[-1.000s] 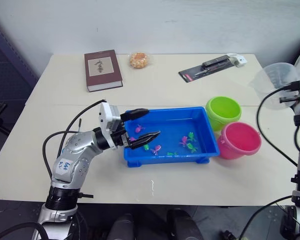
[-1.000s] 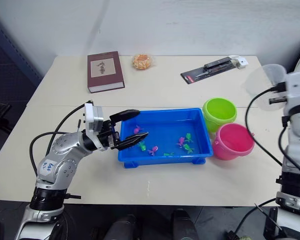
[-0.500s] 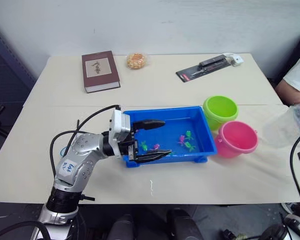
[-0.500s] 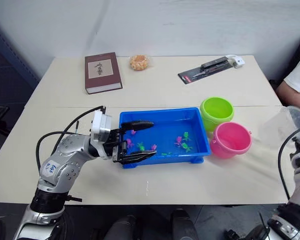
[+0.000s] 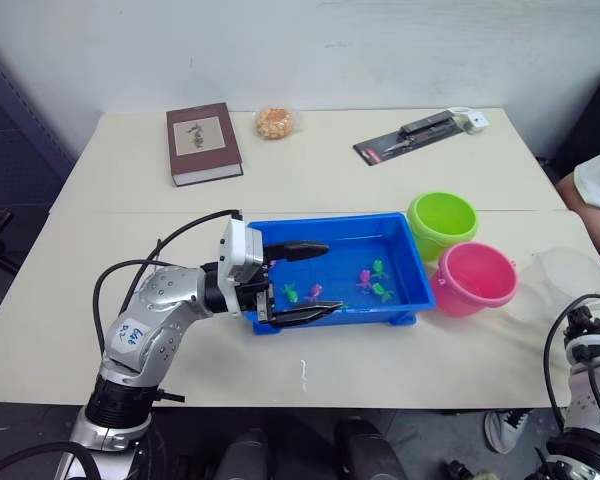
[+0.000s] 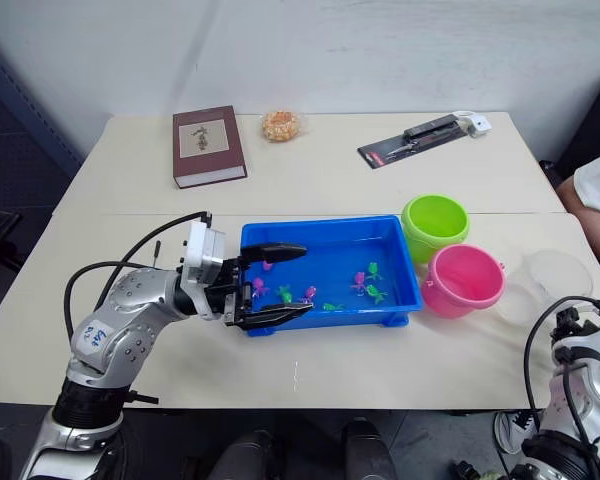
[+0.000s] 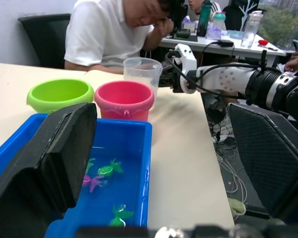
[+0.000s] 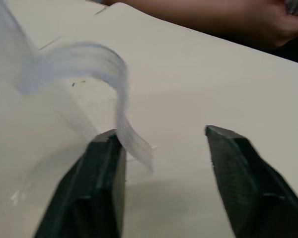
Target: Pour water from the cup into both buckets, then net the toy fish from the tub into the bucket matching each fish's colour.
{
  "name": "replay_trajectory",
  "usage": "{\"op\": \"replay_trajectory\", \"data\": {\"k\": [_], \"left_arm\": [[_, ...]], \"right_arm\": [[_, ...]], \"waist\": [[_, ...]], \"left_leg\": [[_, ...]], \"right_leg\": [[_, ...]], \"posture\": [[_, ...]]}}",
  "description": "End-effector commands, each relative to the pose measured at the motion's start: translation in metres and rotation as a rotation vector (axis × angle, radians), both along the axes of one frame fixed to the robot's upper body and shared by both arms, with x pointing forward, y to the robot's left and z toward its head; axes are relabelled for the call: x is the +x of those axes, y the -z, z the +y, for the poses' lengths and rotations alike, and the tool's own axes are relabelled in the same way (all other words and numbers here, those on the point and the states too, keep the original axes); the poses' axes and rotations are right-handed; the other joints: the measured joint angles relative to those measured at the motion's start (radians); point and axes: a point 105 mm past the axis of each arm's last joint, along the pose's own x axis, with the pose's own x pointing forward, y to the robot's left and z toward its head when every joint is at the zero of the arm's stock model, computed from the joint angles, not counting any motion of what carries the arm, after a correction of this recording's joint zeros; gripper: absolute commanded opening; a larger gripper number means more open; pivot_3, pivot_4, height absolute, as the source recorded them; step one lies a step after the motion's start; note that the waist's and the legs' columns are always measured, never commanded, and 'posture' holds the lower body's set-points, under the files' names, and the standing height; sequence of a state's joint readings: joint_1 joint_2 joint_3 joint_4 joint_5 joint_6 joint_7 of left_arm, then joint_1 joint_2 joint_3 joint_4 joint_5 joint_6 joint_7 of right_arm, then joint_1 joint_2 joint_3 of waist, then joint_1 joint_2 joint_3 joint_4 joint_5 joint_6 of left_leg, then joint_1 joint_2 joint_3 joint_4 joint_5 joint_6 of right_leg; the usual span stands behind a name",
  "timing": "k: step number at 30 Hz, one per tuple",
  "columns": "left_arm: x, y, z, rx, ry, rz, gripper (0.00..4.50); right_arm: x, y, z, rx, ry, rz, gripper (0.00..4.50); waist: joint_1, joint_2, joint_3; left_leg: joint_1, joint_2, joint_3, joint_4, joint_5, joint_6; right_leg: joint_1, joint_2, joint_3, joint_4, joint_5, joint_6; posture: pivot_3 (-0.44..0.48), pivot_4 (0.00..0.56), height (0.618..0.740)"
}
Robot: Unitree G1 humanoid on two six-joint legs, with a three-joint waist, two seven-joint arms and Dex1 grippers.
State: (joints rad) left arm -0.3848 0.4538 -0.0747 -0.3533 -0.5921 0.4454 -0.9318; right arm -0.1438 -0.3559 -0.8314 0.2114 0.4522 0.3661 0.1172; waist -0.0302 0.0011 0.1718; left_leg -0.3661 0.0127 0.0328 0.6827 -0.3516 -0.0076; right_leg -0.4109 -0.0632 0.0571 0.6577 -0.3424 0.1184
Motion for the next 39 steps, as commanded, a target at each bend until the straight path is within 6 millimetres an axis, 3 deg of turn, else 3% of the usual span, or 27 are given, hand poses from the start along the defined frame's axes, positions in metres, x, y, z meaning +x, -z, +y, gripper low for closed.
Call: {"op": "replay_trajectory", "data": {"k": [1, 8, 10, 13, 16, 19, 22, 23, 25, 27, 29, 32, 34, 37, 39], "left_arm": [[-0.007, -0.006, 0.008, 0.001, 0.003, -0.031, 4.50], [-0.010, 0.001, 0.033, 0.091, -0.074, -0.020, 4.50], [-0.011, 0.007, 0.044, 0.124, -0.113, -0.008, 4.50], [-0.011, 0.018, 0.077, 0.141, -0.260, 0.018, 4.50], [-0.012, 0.016, 0.108, 0.114, -0.417, -0.051, 4.50], [-0.017, 0.027, 0.147, 0.164, -0.618, -0.098, 4.50], [-0.025, 0.041, 0.188, 0.176, -0.831, -0.068, 4.50], [-0.028, 0.044, 0.196, 0.185, -0.868, -0.074, 4.50], [-0.041, 0.057, 0.230, 0.190, -1.050, -0.054, 4.50], [-0.072, 0.077, 0.280, 0.220, -1.297, 0.022, 4.50], [-0.097, 0.088, 0.309, 0.241, -1.449, 0.088, 4.50], [-0.118, 0.100, 0.325, 0.227, -1.560, 0.193, 4.50], [-0.121, 0.103, 0.326, 0.208, -1.588, 0.233, 4.50], [-0.108, 0.101, 0.322, 0.188, -1.598, 0.251, 4.50], [-0.078, 0.087, 0.304, 0.153, -1.535, 0.249, 4.50]], "right_arm": [[-0.014, -0.028, 0.010, -0.093, -0.103, -0.010, 4.40], [-0.052, -0.046, 0.053, -0.236, -0.451, 0.164, 4.40], [-0.061, -0.058, 0.066, -0.307, -0.589, 0.134, 4.40], [-0.074, -0.087, 0.117, -0.491, -0.960, -0.034, 4.40], [-0.084, -0.091, 0.146, -0.594, -1.182, -0.109, 4.40], [-0.084, -0.104, 0.186, -0.530, -1.364, -0.274, 4.40], [-0.087, -0.103, 0.219, -0.664, -1.551, -0.362, 4.40], [-0.086, -0.103, 0.221, -0.677, -1.562, -0.376, 4.40], [-0.075, -0.107, 0.222, -0.761, -1.554, -0.431, 4.40], [-0.068, -0.110, 0.220, -0.856, -1.546, -0.482, 4.40], [-0.067, -0.108, 0.219, -0.881, -1.576, -0.496, 4.40], [-0.072, -0.099, 0.225, -0.900, -1.682, -0.509, 4.40], [-0.073, -0.095, 0.227, -0.906, -1.717, -0.522, 4.40], [-0.072, -0.095, 0.230, -0.894, -1.714, -0.548, 4.40], [-0.067, -0.102, 0.235, -0.873, -1.700, -0.588, 4.40]], "waist": [[0.002, 0.001, 0.000], [0.001, 0.000, 0.000], [-0.002, -0.003, 0.000], [-0.004, -0.002, 0.000], [-0.004, -0.009, 0.003], [-0.002, -0.014, 0.003], [-0.004, -0.015, 0.003], [-0.001, -0.015, 0.003], [0.005, -0.016, 0.003], [0.001, -0.017, 0.003], [-0.003, -0.019, 0.002], [0.006, -0.022, 0.001], [0.015, -0.021, 0.001], [0.026, -0.023, 0.000], [0.029, -0.023, 0.000]], "left_leg": [[0.000, 0.000, 0.000, 0.000, 0.000, 0.000], [0.000, 0.002, 0.000, -0.002, -0.001, 0.000], [0.001, 0.002, 0.000, -0.002, -0.002, 0.002], [0.006, 0.003, 0.002, -0.003, -0.005, 0.005], [0.015, 0.005, 0.003, -0.013, -0.005, 0.005], [0.024, 0.006, 0.003, -0.017, -0.007, 0.005], [0.029, 0.006, 0.003, -0.019, -0.008, 0.005], [0.029, 0.006, 0.003, -0.019, -0.009, 0.005], [0.029, 0.005, 0.002, -0.019, -0.009, 0.006], [0.030, 0.005, 0.002, -0.019, -0.010, 0.006], [0.031, 0.005, 0.002, -0.019, -0.011, 0.007], [0.030, 0.005, 0.001, -0.019, -0.014, 0.008], [0.030, 0.004, -0.003, -0.019, -0.015, 0.010], [0.030, 0.003, -0.006, -0.018, -0.015, 0.010], [0.030, 0.003, -0.008, -0.018, -0.015, 0.009]], "right_leg": [[0.000, 0.000, 0.000, 0.000, 0.000, 0.000], [0.000, -0.001, 0.001, -0.004, 0.000, 0.000], [0.001, -0.001, 0.002, -0.006, 0.000, 0.000], [0.004, -0.001, 0.003, -0.007, 0.000, 0.000], [0.012, 0.000, 0.003, -0.013, 0.000, -0.001], [0.021, -0.002, 0.002, -0.019, 0.001, -0.002], [0.025, -0.005, 0.000, -0.022, 0.001, -0.003], [0.025, -0.005, 0.000, -0.022, 0.001, -0.003], [0.026, -0.007, -0.002, -0.024, 0.001, -0.004], [0.028, -0.009, -0.004, -0.027, 0.001, -0.004], [0.030, -0.010, -0.004, -0.029, 0.001, -0.003], [0.030, -0.011, -0.010, -0.031, 0.000, -0.006], [0.034, -0.015, -0.015, -0.033, -0.001, -0.006], [0.037, -0.017, -0.019, -0.034, -0.001, -0.007], [0.037, -0.017, -0.021, -0.034, -0.001, -0.007]], "posture": [[0.000, 0.150, 0.738], [0.000, 0.150, 0.738], [0.000, 0.150, 0.738], [0.000, 0.150, 0.738], [0.000, 0.150, 0.738], [0.000, 0.150, 0.738], [0.000, 0.150, 0.738], [0.000, 0.150, 0.738], [0.000, 0.150, 0.738], [0.000, 0.150, 0.738], [0.000, 0.150, 0.738], [0.000, 0.150, 0.738], [0.000, 0.150, 0.738], [0.000, 0.150, 0.738], [0.000, 0.150, 0.738]]}}
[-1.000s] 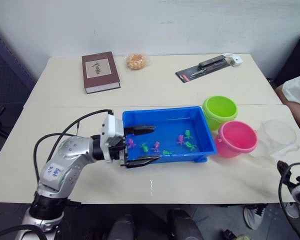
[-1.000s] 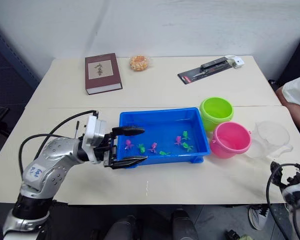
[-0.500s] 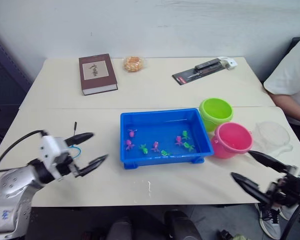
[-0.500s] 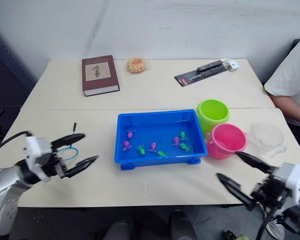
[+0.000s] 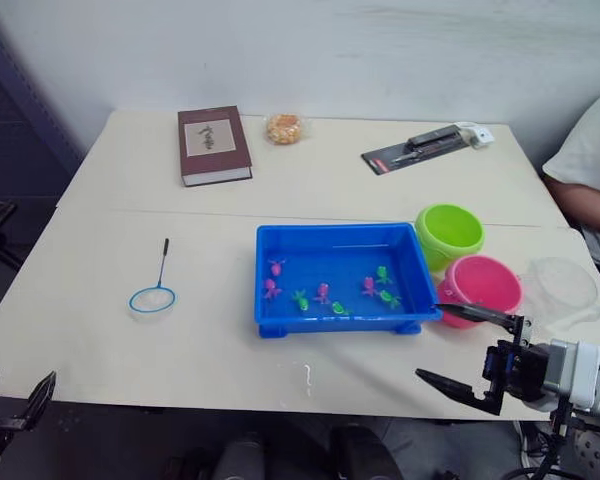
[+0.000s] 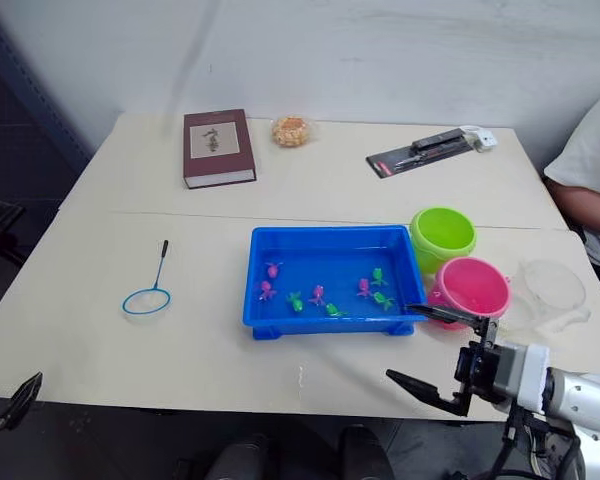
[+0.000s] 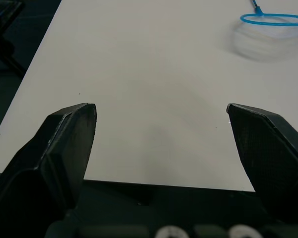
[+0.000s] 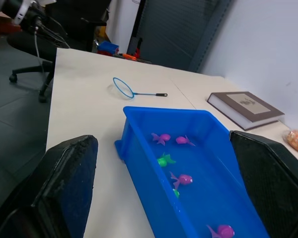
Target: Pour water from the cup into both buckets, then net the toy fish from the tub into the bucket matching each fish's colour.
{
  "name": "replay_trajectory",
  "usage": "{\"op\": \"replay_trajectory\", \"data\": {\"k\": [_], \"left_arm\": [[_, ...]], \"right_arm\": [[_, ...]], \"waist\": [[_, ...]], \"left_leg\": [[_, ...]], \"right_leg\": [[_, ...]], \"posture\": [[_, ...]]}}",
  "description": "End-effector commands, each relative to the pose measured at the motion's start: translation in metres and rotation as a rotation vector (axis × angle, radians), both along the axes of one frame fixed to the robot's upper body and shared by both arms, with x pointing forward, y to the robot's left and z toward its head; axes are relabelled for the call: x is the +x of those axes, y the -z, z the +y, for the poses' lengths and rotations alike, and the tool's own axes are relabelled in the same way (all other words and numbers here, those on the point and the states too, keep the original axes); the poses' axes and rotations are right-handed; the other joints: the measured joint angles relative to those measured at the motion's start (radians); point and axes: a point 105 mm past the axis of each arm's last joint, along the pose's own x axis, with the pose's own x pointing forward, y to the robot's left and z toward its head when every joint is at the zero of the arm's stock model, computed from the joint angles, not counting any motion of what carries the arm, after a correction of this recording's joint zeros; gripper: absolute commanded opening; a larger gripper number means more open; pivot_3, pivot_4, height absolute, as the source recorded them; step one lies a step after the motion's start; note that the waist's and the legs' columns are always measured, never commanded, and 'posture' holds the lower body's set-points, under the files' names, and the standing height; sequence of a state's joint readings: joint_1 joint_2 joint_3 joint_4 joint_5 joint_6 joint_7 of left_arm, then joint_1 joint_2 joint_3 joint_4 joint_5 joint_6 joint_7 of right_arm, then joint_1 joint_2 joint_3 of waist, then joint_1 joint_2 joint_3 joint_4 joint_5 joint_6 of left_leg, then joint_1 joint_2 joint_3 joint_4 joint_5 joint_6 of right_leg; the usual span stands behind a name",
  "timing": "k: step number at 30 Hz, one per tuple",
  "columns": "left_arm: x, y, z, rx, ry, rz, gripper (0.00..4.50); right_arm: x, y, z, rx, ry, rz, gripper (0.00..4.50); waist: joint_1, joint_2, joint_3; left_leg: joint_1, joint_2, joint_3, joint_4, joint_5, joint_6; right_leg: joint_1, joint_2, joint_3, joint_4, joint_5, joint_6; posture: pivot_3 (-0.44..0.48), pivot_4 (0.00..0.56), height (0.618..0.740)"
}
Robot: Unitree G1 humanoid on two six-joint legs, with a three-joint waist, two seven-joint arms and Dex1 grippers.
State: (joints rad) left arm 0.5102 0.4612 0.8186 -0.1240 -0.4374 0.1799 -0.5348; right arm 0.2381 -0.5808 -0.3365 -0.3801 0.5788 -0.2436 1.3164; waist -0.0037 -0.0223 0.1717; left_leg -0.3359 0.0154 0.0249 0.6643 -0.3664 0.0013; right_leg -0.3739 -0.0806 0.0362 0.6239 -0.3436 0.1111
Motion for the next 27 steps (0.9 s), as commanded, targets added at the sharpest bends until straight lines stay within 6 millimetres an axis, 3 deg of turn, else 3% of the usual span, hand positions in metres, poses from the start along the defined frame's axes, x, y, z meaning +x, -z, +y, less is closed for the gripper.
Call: {"op": "replay_trajectory", "data": {"k": [1, 4, 7, 10, 15, 20, 25, 27], "left_arm": [[0.040, -0.028, -0.024, -0.005, 0.083, -0.055, 4.50], [0.072, -0.027, -0.034, -0.080, 0.039, 0.048, 4.50], [0.117, -0.037, -0.061, -0.079, 0.102, 0.110, 4.50], [0.139, -0.043, -0.073, -0.088, 0.124, 0.134, 4.50], [0.191, -0.024, -0.081, -0.061, 0.065, 0.279, 4.50], [0.220, -0.022, -0.084, -0.068, 0.049, 0.294, 4.50], [0.231, 0.002, -0.091, -0.118, 0.059, 0.410, 4.50], [0.230, 0.011, -0.092, -0.136, 0.064, 0.457, 3.94]], "right_arm": [[0.005, -0.014, 0.006, 0.056, -0.013, -0.037, 4.40], [0.008, -0.023, 0.013, 0.082, -0.031, -0.051, 4.40], [0.009, -0.027, 0.016, 0.095, -0.028, -0.051, 4.40], [0.010, -0.028, 0.016, 0.094, -0.011, -0.053, 4.40], [0.018, -0.025, 0.013, 0.091, 0.047, -0.058, 4.40], [0.021, -0.021, 0.011, 0.085, 0.083, -0.050, 4.40], [0.023, -0.019, 0.012, 0.083, 0.112, -0.048, 4.40], [0.021, -0.020, 0.014, 0.080, 0.115, -0.051, 4.50]], "waist": [[0.003, 0.000, 0.000], [0.001, 0.002, 0.000], [-0.002, 0.005, 0.001], [-0.009, 0.006, 0.002], [-0.015, 0.006, 0.002], [-0.023, 0.006, 0.002], [-0.019, 0.006, 0.002], [-0.015, 0.006, 0.002]], "left_leg": [[0.000, 0.000, -0.002, 0.000, 0.000, -0.001], [-0.001, 0.000, -0.005, 0.000, 0.003, -0.005], [-0.001, 0.000, -0.006, -0.002, 0.005, -0.009], [-0.003, 0.000, -0.006, -0.002, 0.006, -0.011], [-0.004, -0.001, -0.006, 0.001, 0.007, -0.011], [-0.006, 0.000, -0.006, 0.001, 0.008, -0.012], [-0.009, 0.000, -0.006, 0.003, 0.008, -0.012], [-0.009, 0.000, -0.006, 0.004, 0.008, -0.012]], "right_leg": [[0.001, 0.000, -0.001, 0.000, 0.000, 0.000], [0.000, 0.000, -0.005, 0.002, -0.001, -0.001], [-0.001, 0.001, -0.006, 0.003, -0.001, -0.002], [-0.003, 0.002, -0.008, 0.003, -0.001, -0.002], [-0.003, 0.002, -0.016, 0.004, -0.001, -0.001], [-0.004, 0.002, -0.028, 0.007, 0.000, -0.001], [-0.005, 0.001, -0.031, 0.006, 0.000, 0.000], [-0.005, 0.001, -0.032, 0.007, 0.000, 0.000]], "posture": [[0.000, 0.150, 0.738], [0.000, 0.150, 0.738], [0.000, 0.150, 0.738], [0.000, 0.150, 0.738], [0.000, 0.150, 0.738], [0.000, 0.150, 0.738], [0.000, 0.150, 0.738], [0.000, 0.150, 0.738]]}}
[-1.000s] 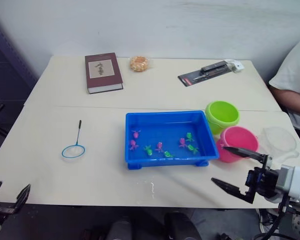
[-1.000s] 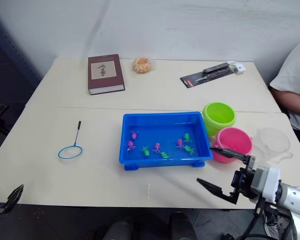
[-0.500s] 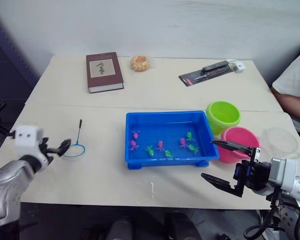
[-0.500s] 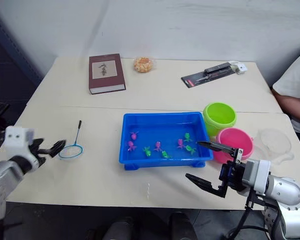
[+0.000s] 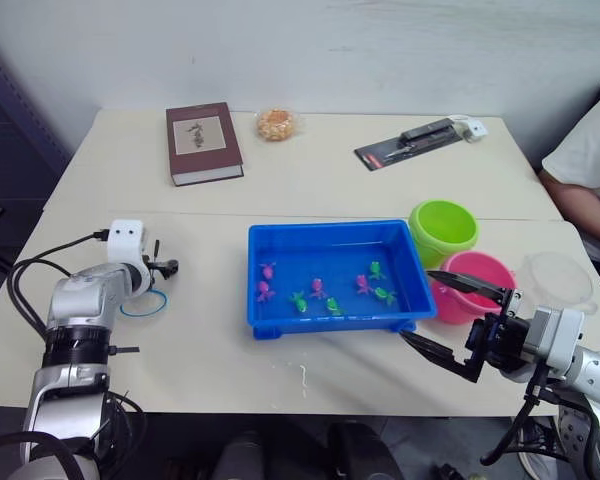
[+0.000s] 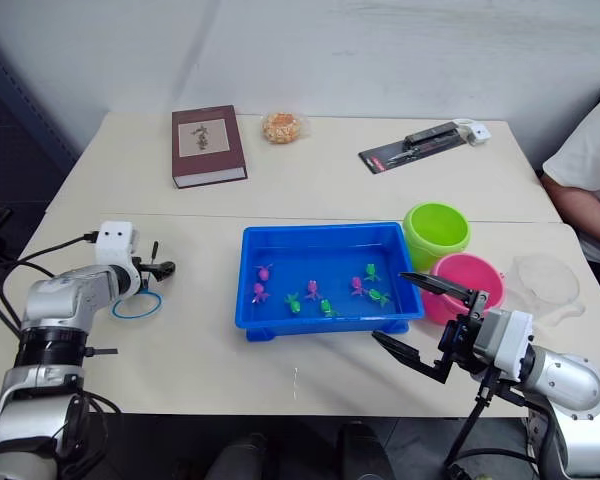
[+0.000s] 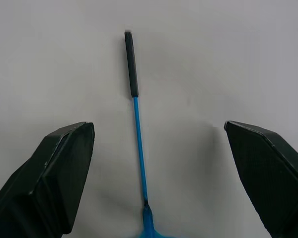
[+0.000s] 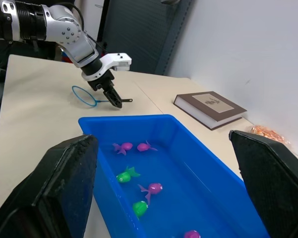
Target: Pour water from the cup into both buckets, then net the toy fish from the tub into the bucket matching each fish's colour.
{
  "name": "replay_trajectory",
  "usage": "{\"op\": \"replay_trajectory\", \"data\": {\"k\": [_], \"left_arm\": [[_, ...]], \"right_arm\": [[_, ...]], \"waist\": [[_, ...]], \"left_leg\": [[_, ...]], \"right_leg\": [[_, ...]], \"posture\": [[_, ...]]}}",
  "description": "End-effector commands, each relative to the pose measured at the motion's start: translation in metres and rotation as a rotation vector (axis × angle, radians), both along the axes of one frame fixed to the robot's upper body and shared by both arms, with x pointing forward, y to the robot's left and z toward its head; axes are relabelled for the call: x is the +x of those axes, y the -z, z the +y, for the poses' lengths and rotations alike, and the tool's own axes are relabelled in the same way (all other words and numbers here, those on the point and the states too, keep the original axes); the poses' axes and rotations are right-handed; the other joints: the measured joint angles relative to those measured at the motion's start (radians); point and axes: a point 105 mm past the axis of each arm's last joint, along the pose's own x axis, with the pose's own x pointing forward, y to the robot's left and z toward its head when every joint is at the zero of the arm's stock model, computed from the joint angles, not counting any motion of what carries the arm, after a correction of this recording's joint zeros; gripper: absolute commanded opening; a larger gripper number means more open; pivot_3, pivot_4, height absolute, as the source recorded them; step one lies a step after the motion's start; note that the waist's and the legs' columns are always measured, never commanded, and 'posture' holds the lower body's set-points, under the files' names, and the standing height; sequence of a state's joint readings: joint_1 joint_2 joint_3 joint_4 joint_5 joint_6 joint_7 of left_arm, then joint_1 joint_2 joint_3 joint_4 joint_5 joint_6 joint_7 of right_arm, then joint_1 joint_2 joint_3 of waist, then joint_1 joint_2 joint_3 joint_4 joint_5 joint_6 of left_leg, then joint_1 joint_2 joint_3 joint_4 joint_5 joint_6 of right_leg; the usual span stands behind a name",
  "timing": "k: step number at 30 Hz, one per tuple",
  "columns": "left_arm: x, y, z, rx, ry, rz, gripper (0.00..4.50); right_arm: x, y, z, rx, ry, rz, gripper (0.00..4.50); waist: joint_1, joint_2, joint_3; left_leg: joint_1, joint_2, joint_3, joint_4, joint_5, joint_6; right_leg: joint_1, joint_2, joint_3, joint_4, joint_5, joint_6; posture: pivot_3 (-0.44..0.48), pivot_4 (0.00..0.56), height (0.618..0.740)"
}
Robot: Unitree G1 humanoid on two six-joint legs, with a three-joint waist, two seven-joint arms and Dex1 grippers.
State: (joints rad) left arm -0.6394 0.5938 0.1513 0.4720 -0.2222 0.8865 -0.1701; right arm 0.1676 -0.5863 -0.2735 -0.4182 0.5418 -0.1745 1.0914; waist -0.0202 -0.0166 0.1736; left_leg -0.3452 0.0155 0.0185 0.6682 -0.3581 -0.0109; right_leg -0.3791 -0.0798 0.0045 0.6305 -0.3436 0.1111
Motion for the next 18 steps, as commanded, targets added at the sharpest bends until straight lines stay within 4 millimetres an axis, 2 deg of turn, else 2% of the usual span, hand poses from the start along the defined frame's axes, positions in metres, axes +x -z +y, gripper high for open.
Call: {"op": "replay_trajectory", "data": {"k": [1, 5, 8, 9, 12, 14, 16, 18], "left_arm": [[-0.003, 0.016, 0.000, -0.016, 0.009, 0.084, 3.66], [-0.004, 0.022, 0.002, -0.064, -0.002, 0.097, 1.84], [-0.003, 0.015, 0.000, -0.101, 0.026, 0.066, 0.39], [-0.001, 0.009, -0.001, -0.113, 0.038, 0.039, 0.05], [0.006, -0.015, -0.010, -0.177, 0.117, -0.078, 0.05], [0.004, -0.054, -0.019, -0.251, 0.266, -0.250, 0.05], [-0.005, -0.087, -0.025, -0.241, 0.428, -0.393, 0.05], [-0.017, -0.106, -0.031, -0.159, 0.579, -0.459, 0.05]], "right_arm": [[-0.004, -0.007, 0.005, -0.001, 0.002, -0.034, 4.50], [-0.009, -0.016, 0.009, -0.008, 0.018, -0.041, 4.50], [-0.010, -0.019, 0.008, -0.015, 0.029, -0.041, 4.50], [-0.009, -0.020, 0.008, -0.017, 0.032, -0.041, 4.50], [-0.007, -0.023, 0.006, -0.023, 0.040, -0.044, 4.50], [-0.002, -0.026, 0.002, -0.013, 0.064, -0.017, 4.50], [0.003, -0.029, 0.000, -0.007, 0.075, 0.002, 4.50], [0.005, -0.031, 0.000, -0.012, 0.069, 0.020, 4.50]], "waist": [[0.005, 0.001, 0.000], [0.017, 0.003, -0.002], [0.020, 0.003, -0.002], [0.020, 0.003, -0.002], [0.020, 0.003, -0.001], [0.020, 0.002, -0.001], [0.018, 0.001, 0.000], [0.015, 0.000, 0.000]], "left_leg": [[0.000, 0.000, 0.000, 0.000, 0.000, 0.000], [0.001, 0.000, 0.001, 0.000, 0.000, 0.000], [0.002, -0.001, 0.001, 0.001, 0.000, 0.000], [0.002, -0.001, 0.001, 0.001, 0.000, 0.000], [0.001, -0.001, 0.001, 0.001, 0.000, 0.000], [0.000, -0.001, 0.000, 0.002, 0.000, 0.000], [-0.008, 0.000, -0.004, 0.007, 0.000, 0.000], [-0.020, 0.001, -0.005, 0.015, 0.000, -0.002]], "right_leg": [[0.000, 0.000, 0.000, 0.000, 0.000, 0.000], [0.000, 0.000, 0.000, 0.002, 0.000, 0.000], [0.001, -0.001, 0.001, 0.003, 0.000, 0.000], [0.001, -0.001, 0.001, 0.003, 0.000, 0.000], [0.001, -0.001, 0.000, 0.003, 0.000, 0.000], [0.000, -0.001, 0.000, 0.003, 0.000, 0.000], [-0.005, -0.001, 0.000, 0.004, 0.000, 0.000], [-0.016, -0.001, -0.001, 0.010, 0.000, 0.000]], "posture": [[0.000, 0.150, 0.738], [0.000, 0.150, 0.738], [0.000, 0.150, 0.738], [0.000, 0.150, 0.738], [0.000, 0.150, 0.738], [0.000, 0.150, 0.738], [0.000, 0.150, 0.738], [0.000, 0.150, 0.738]]}}
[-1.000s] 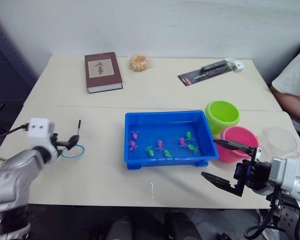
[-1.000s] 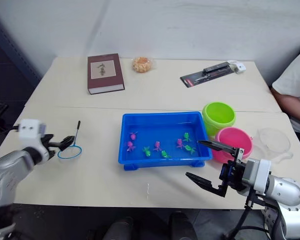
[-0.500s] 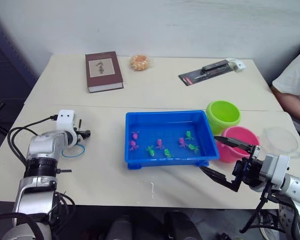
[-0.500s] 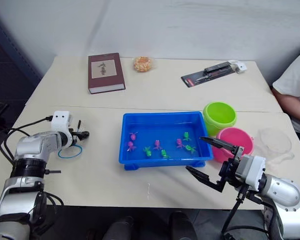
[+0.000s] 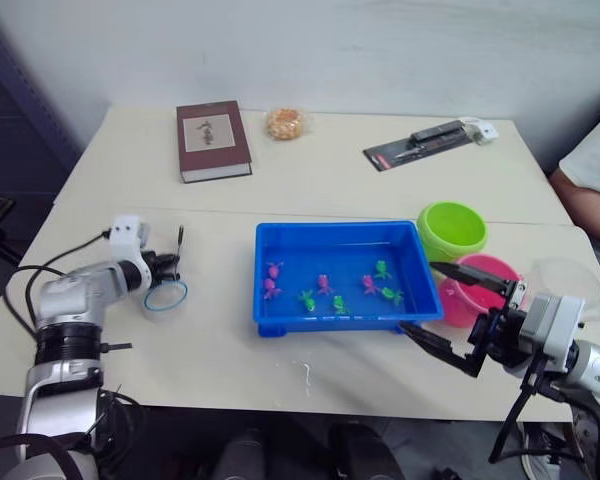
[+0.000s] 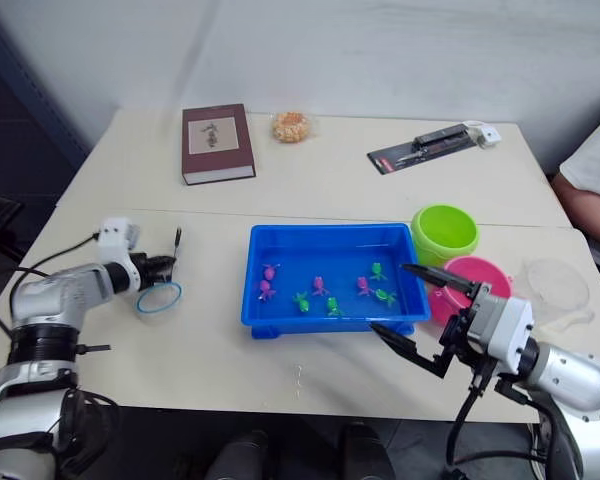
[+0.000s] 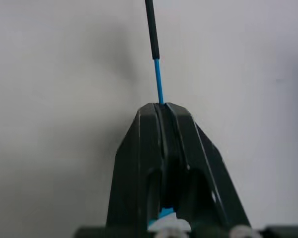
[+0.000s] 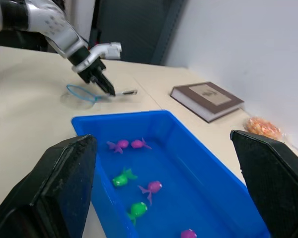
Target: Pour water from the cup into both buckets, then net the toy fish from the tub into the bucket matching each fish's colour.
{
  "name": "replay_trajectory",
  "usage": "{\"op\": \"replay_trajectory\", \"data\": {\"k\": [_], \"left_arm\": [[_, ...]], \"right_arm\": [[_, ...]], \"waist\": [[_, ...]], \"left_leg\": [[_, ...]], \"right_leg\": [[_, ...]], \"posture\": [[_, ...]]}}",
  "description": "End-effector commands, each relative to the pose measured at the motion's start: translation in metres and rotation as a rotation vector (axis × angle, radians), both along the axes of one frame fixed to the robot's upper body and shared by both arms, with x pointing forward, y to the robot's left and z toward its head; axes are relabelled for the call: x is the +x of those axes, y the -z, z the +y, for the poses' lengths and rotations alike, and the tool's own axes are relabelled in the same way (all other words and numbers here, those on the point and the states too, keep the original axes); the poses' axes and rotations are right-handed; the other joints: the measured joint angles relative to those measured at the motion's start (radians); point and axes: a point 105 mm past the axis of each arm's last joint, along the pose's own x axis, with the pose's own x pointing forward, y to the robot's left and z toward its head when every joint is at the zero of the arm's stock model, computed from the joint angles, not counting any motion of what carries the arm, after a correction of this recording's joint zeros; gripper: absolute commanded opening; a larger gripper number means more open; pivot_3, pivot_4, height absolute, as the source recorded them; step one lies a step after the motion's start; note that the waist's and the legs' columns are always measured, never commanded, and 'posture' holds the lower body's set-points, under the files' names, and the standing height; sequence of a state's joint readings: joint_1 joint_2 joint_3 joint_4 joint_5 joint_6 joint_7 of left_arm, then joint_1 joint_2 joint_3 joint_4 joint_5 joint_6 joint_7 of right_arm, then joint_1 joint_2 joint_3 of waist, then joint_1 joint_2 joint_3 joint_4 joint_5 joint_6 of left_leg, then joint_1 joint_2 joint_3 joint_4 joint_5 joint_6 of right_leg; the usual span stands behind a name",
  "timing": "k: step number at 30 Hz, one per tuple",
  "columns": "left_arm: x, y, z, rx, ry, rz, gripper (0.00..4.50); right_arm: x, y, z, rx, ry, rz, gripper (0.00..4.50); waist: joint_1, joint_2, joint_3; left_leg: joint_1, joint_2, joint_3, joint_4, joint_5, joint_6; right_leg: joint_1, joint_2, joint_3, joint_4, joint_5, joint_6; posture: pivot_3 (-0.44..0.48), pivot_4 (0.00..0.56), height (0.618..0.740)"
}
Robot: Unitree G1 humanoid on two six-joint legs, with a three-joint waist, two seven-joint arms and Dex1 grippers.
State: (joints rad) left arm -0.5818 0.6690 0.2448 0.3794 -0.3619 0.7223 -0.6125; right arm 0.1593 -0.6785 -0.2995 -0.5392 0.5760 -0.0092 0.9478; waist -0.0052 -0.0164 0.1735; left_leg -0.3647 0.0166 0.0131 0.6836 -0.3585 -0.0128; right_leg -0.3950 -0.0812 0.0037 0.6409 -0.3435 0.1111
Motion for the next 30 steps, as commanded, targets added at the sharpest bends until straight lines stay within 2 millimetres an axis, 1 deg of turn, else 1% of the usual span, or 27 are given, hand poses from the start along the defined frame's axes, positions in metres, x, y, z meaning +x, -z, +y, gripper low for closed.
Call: {"op": "replay_trajectory", "data": {"k": [1, 3, 5, 6, 7, 9, 11, 13, 15, 17, 19, 24, 28, 30], "left_arm": [[-0.017, -0.063, -0.014, 0.140, 0.260, -0.273, 0.05], [-0.027, -0.073, -0.025, 0.192, 0.390, -0.303, 0.05], [-0.037, -0.078, -0.039, 0.209, 0.522, -0.304, 0.05], [-0.044, -0.079, -0.051, 0.260, 0.631, -0.301, 0.05], [-0.055, -0.077, -0.066, 0.326, 0.788, -0.289, 0.05], [-0.073, -0.074, -0.087, 0.406, 1.028, -0.246, 0.05], [-0.086, -0.074, -0.110, 0.462, 1.222, -0.222, 0.05], [-0.092, -0.071, -0.126, 0.520, 1.345, -0.207, 0.05], [-0.095, -0.068, -0.136, 0.552, 1.415, -0.194, 0.05], [-0.091, -0.066, -0.158, 0.570, 1.446, -0.239, 0.05], [-0.089, -0.064, -0.173, 0.573, 1.464, -0.266, 0.05], [-0.089, -0.062, -0.177, 0.563, 1.482, -0.245, 0.05], [-0.093, -0.065, -0.190, 0.513, 1.507, -0.256, 0.05], [-0.095, -0.065, -0.195, 0.495, 1.521, -0.253, 0.05]], "right_arm": [[0.001, -0.014, -0.002, 0.013, -0.006, 0.005, 4.50], [0.002, -0.015, -0.001, 0.015, -0.023, 0.047, 4.50], [0.003, -0.011, 0.000, -0.037, -0.037, 0.093, 4.50], [0.006, -0.008, 0.000, -0.074, -0.036, 0.137, 4.50], [0.007, -0.009, 0.003, -0.093, -0.062, 0.157, 4.50], [0.007, -0.012, 0.010, -0.128, -0.118, 0.198, 4.50], [0.002, -0.014, 0.020, -0.159, -0.185, 0.281, 4.50], [-0.001, -0.015, 0.028, -0.169, -0.229, 0.356, 4.50], [-0.001, -0.016, 0.033, -0.177, -0.244, 0.408, 4.50], [-0.005, -0.009, 0.044, -0.211, -0.289, 0.470, 4.50], [-0.003, -0.004, 0.053, -0.223, -0.293, 0.488, 4.50], [0.009, -0.006, 0.065, -0.190, -0.259, 0.497, 4.50], [0.019, 0.002, 0.074, -0.191, -0.225, 0.527, 4.50], [0.022, 0.002, 0.079, -0.179, -0.223, 0.536, 4.50]], "waist": [[0.000, 0.001, 0.000], [0.002, 0.003, 0.001], [0.006, 0.006, 0.001], [0.008, 0.007, 0.001], [0.008, 0.006, 0.002], [0.007, 0.006, 0.002], [0.008, 0.006, 0.002], [0.007, 0.006, 0.002], [0.004, 0.006, 0.002], [0.001, 0.006, 0.003], [0.003, 0.005, 0.003], [0.000, 0.005, 0.004], [0.006, 0.005, 0.004], [0.005, 0.005, 0.004]], "left_leg": [[-0.001, 0.000, 0.000, 0.001, 0.000, 0.000], [-0.002, -0.001, 0.000, 0.001, 0.001, 0.000], [-0.001, -0.002, 0.000, 0.001, 0.001, 0.001], [-0.001, -0.002, -0.001, 0.001, 0.001, 0.002], [-0.001, -0.003, -0.001, 0.001, 0.001, 0.002], [-0.003, -0.004, -0.001, 0.001, 0.002, 0.004], [-0.004, -0.004, -0.001, 0.001, 0.002, 0.005], [-0.005, -0.004, -0.002, 0.001, 0.002, 0.005], [-0.005, -0.004, -0.002, 0.001, 0.002, 0.005], [-0.004, -0.004, -0.002, 0.001, 0.002, 0.005], [-0.005, -0.004, -0.002, 0.002, 0.002, 0.006], [-0.006, -0.004, -0.002, 0.002, 0.002, 0.006], [-0.007, -0.004, -0.003, 0.002, 0.003, 0.006], [-0.007, -0.004, -0.004, 0.003, 0.003, 0.006]], "right_leg": [[-0.002, 0.000, -0.001, 0.001, 0.000, 0.000], [-0.002, 0.000, -0.001, 0.001, 0.000, 0.000], [0.000, 0.000, -0.001, 0.001, 0.000, 0.000], [0.000, -0.001, -0.001, 0.001, 0.000, 0.000], [0.000, -0.001, -0.001, 0.001, 0.000, 0.000], [0.000, 0.000, -0.001, 0.001, 0.000, 0.000], [0.000, 0.000, -0.001, 0.000, 0.001, 0.001], [0.000, 0.000, -0.001, 0.000, 0.001, 0.001], [0.000, 0.000, -0.001, -0.001, 0.001, 0.001], [0.000, 0.000, -0.001, -0.001, 0.001, 0.001], [0.000, 0.001, -0.001, 0.000, 0.001, 0.001], [-0.003, 0.001, 0.001, 0.002, 0.001, 0.001], [-0.003, 0.000, 0.000, 0.002, 0.001, 0.001], [-0.003, 0.000, 0.000, 0.001, 0.001, 0.001]], "posture": [[0.000, 0.150, 0.738], [0.000, 0.150, 0.738], [0.000, 0.150, 0.738], [0.000, 0.150, 0.738], [0.000, 0.150, 0.738], [0.000, 0.150, 0.738], [0.000, 0.150, 0.738], [0.000, 0.150, 0.738], [0.000, 0.150, 0.738], [0.000, 0.150, 0.738], [0.000, 0.150, 0.738], [0.000, 0.150, 0.738], [0.000, 0.150, 0.738], [0.000, 0.150, 0.738]]}}
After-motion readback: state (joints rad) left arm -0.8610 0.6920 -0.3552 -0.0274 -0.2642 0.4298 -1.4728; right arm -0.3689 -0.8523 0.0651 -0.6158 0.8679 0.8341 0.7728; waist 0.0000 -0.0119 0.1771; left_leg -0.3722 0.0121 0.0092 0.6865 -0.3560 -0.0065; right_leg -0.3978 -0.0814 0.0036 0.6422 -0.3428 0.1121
